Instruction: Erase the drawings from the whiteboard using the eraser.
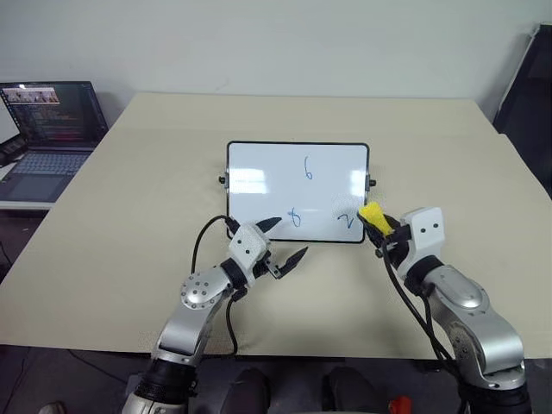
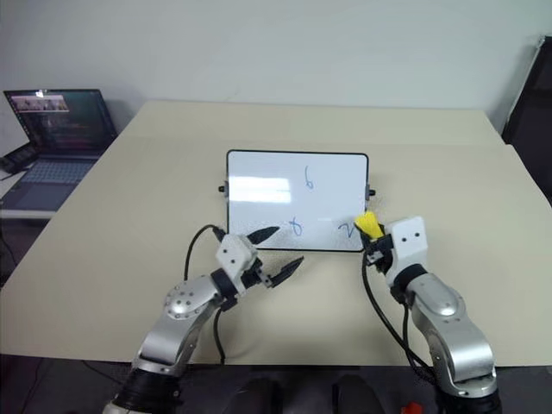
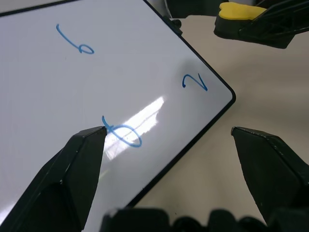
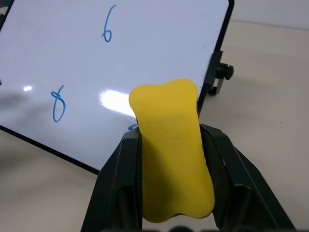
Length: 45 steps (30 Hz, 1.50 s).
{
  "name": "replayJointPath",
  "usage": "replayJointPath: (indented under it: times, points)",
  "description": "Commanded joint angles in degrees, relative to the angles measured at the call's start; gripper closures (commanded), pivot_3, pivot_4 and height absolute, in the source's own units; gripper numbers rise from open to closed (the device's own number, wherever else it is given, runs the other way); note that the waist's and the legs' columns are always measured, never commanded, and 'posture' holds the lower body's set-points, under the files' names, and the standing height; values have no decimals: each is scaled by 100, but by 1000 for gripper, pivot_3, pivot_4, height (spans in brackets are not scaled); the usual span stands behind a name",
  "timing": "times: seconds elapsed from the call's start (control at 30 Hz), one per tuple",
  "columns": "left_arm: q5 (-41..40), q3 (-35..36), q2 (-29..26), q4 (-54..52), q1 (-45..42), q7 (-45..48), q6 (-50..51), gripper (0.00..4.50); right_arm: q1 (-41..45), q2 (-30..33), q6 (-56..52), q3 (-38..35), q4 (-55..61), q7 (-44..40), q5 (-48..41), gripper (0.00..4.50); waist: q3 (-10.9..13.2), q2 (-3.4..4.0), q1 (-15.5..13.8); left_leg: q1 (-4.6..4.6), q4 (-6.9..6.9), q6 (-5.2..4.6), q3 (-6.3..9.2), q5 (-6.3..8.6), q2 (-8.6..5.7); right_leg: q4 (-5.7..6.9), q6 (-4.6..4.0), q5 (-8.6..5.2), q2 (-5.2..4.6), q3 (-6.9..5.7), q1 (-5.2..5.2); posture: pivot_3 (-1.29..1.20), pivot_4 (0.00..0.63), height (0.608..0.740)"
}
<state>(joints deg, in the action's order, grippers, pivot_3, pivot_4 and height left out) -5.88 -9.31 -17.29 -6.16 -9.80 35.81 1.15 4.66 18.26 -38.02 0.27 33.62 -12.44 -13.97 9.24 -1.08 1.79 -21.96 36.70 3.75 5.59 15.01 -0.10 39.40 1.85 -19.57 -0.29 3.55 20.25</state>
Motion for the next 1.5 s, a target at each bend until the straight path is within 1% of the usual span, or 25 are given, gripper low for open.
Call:
replayJointPath:
  times: [0.03, 0.33, 0.77, 0.97, 1.27, 1.5]
  points:
    - [-10, -43, 33, -75, -78, 4, -136, 0, 154, -4, 185, 45, 83, -35, 80, 3173, 0, 0, 3, -1, 0, 0, 0, 0, 0, -4, 0, 0, 0, 0, 0, 0, 150, 740]
    - [7, -61, 1, -121, -98, 2, -115, 0, 414, -29, 349, 102, -122, -175, 142, 3173, 0, 0, 3, -2, -2, 0, 2, 0, 0, -4, 0, 0, -1, -1, 1, 0, 150, 740]
    - [69, -69, 76, -98, -170, -109, -101, 0, 851, -114, 735, 262, -854, -378, 243, 3173, 1, 1, 4, -2, -2, 0, 2, 0, 1, -4, 0, 0, -1, -1, 1, 0, 150, 740]
    - [126, -109, 132, -62, -261, -136, -134, 0, 1096, -245, 893, 460, -1455, -484, 332, 3173, 1, 1, 7, 0, -2, 0, 1, 0, 1, -1, 0, 0, -1, -1, 1, 0, 150, 740]
    - [119, -111, 88, -197, -92, -125, -105, 0, 1342, -35, 1034, 496, -2117, -677, 664, 3173, 2, 2, 6, -1, -2, 0, 1, 0, 1, -3, 0, 0, -1, 0, 2, 0, 150, 740]
    - [119, -82, 80, -90, -257, -144, -110, 0, 1324, 412, 645, 941, -2318, -854, 1197, 3173, 1, 2, 4, 4, 1, 0, 2, 0, 0, 0, 0, 0, -1, -2, -3, 0, 150, 740]
